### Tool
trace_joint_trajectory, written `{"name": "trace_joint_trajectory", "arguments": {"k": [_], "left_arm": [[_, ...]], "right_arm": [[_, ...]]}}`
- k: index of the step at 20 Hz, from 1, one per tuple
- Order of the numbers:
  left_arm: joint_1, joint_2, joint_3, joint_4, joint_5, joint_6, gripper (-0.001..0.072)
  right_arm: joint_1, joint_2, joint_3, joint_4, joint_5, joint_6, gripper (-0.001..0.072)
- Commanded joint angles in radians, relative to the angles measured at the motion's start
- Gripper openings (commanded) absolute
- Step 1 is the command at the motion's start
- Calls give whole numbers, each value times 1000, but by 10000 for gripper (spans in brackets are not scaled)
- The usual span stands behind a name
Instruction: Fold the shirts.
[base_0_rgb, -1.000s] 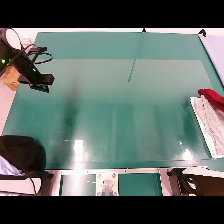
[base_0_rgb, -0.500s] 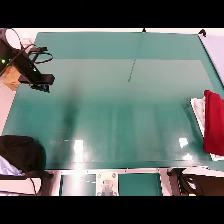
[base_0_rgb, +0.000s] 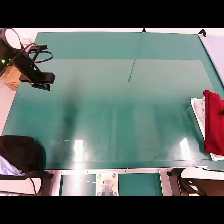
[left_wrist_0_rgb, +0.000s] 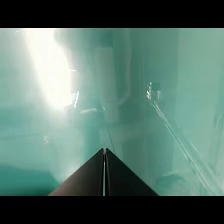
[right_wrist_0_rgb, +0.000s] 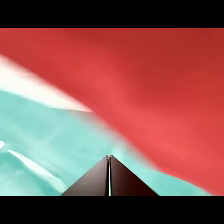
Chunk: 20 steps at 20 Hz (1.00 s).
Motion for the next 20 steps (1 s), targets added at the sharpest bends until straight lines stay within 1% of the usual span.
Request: {"name": "trace_joint_trajectory", "arguments": {"k": [1,3,4,6,10,12,15,20], "left_arm": [[0,13,-2,-101,3,-12,21],[0,68,-51,-185,30,-11,21],[0,113,-106,-206,49,-11,20],[0,230,-266,-210,91,-12,21],[0,466,-613,-208,160,-11,21],[0,534,-716,-208,200,-6,21],[0,548,-751,-208,240,-4,22],[0,548,-749,-209,246,-12,21]], "right_arm": [[213,19,20,190,-142,-65,16],[341,38,-16,177,-142,-109,16],[404,63,-68,170,-147,-122,16],[518,128,-212,166,-180,-145,16],[702,301,-547,168,-316,-151,16],[766,359,-649,175,-374,-151,16],[824,372,-673,174,-394,-151,17],[834,372,-673,174,-387,-151,17]]}}
